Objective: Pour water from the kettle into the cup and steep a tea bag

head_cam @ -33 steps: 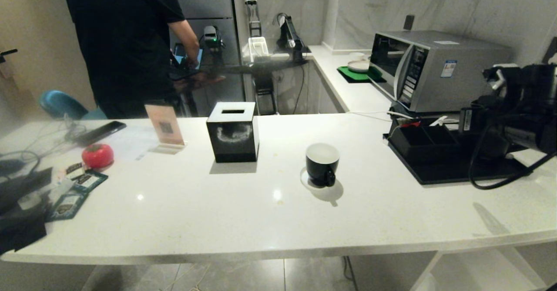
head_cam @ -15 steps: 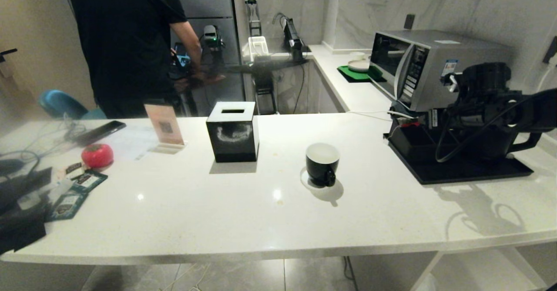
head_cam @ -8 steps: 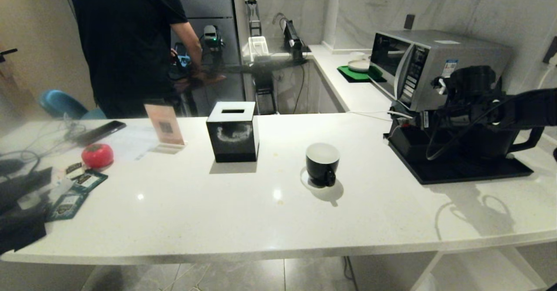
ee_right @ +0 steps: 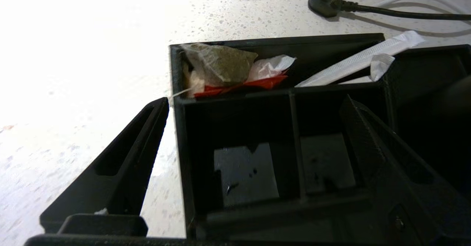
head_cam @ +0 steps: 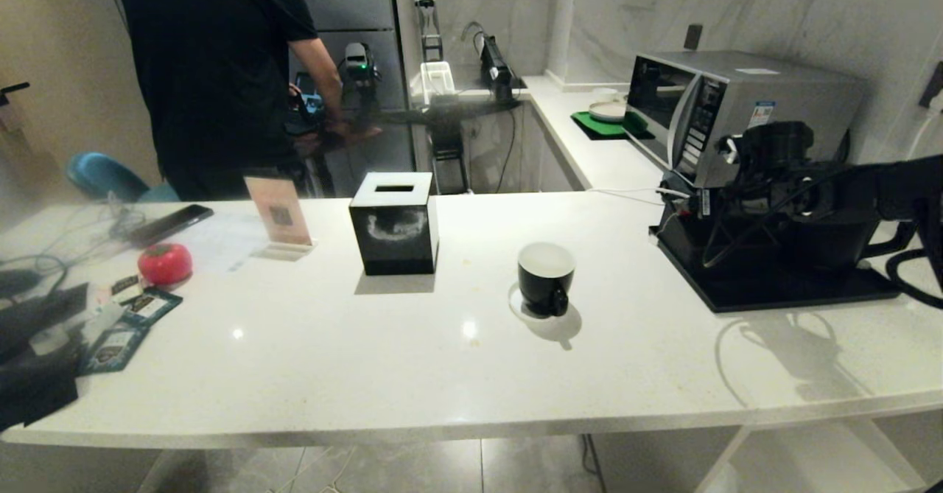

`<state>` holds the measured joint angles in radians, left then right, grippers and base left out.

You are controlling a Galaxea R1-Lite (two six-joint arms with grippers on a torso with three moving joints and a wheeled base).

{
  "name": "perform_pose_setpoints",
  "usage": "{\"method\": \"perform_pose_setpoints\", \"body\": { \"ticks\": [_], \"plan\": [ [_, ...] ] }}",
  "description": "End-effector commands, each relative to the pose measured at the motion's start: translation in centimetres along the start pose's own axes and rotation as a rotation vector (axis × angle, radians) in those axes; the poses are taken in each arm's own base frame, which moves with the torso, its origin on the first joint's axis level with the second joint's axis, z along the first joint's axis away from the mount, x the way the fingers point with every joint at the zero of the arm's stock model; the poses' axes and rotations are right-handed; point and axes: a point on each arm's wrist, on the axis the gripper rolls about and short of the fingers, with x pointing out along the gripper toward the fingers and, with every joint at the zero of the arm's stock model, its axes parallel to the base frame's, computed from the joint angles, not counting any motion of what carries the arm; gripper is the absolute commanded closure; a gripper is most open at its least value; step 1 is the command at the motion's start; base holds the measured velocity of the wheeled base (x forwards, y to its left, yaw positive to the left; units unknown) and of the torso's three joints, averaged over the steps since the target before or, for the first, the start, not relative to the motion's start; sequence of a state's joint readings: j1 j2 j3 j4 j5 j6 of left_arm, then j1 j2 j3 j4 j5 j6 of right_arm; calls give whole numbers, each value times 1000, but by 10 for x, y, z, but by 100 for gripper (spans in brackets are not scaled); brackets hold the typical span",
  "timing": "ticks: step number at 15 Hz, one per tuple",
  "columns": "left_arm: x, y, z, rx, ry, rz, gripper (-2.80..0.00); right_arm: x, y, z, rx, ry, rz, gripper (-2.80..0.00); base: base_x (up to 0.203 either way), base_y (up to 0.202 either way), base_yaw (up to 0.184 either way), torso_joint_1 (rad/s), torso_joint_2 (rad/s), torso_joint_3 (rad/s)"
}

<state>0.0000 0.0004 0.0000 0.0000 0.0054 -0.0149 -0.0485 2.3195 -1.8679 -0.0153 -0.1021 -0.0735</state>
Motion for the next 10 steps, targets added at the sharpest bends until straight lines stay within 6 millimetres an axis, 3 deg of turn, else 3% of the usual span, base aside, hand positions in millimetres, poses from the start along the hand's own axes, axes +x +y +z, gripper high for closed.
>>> {"method": "perform_pose_setpoints", "body": {
  "ticks": [1, 10],
  "plan": [
    [0, 0, 0, 0, 0, 1, 0, 11, 1, -7, 0, 11, -7, -280, 0, 0, 0, 0, 0, 0],
    [0, 0, 0, 0, 0, 1, 0, 28, 3, -13, 2, 0, -17, -280, 0, 0, 0, 0, 0, 0]
  ]
}}
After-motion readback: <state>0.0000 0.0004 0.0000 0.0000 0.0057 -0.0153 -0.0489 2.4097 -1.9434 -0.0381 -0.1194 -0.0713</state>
